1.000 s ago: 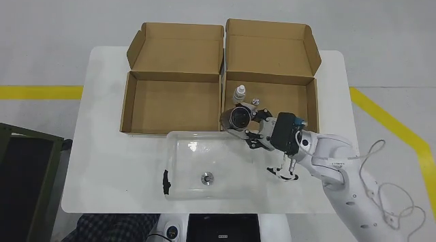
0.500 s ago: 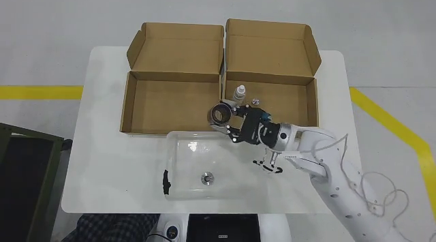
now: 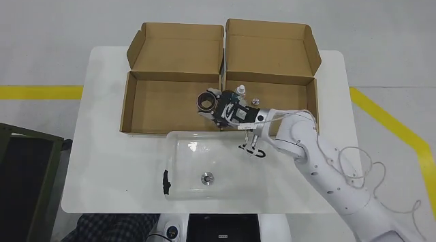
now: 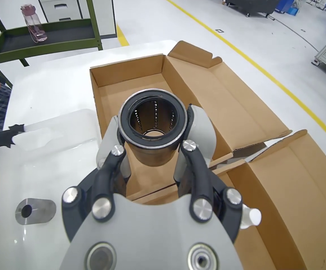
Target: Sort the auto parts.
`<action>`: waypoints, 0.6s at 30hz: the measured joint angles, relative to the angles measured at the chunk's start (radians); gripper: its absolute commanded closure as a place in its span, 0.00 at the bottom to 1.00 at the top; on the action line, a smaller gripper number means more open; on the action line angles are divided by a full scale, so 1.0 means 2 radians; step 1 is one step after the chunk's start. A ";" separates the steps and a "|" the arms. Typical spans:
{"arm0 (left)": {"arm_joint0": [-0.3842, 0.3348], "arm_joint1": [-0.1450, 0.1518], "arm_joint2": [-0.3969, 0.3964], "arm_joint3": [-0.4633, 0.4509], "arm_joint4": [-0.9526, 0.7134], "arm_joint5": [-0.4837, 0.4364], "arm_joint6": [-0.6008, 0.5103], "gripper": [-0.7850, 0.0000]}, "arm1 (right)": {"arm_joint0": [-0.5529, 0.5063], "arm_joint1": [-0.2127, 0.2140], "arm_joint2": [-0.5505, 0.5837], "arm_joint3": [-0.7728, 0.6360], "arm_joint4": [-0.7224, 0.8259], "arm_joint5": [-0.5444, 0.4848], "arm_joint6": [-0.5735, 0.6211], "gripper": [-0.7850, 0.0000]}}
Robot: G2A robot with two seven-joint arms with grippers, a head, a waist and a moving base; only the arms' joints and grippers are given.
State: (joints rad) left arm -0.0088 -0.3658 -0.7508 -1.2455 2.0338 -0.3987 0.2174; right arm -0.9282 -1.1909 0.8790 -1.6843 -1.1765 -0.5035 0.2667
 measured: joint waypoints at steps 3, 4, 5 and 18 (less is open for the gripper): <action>0.000 0.000 0.000 0.000 0.000 0.000 0.000 0.00 | 0.022 -0.008 -0.014 0.020 0.002 0.014 0.011 1.00; 0.000 0.000 0.000 0.000 0.000 0.000 0.000 0.00 | 0.028 -0.010 -0.018 0.025 0.002 0.017 0.015 1.00; 0.000 0.000 0.000 0.000 0.000 0.000 0.000 0.00 | 0.036 -0.013 -0.024 0.032 0.001 0.021 0.019 1.00; 0.000 0.000 0.000 0.000 0.000 0.000 0.000 0.00 | 0.101 -0.045 -0.074 0.114 -0.002 0.055 0.059 1.00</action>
State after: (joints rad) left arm -0.0088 -0.3658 -0.7508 -1.2455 2.0338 -0.3987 0.2174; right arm -0.7255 -1.2802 0.7302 -1.4572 -1.1800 -0.3934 0.3848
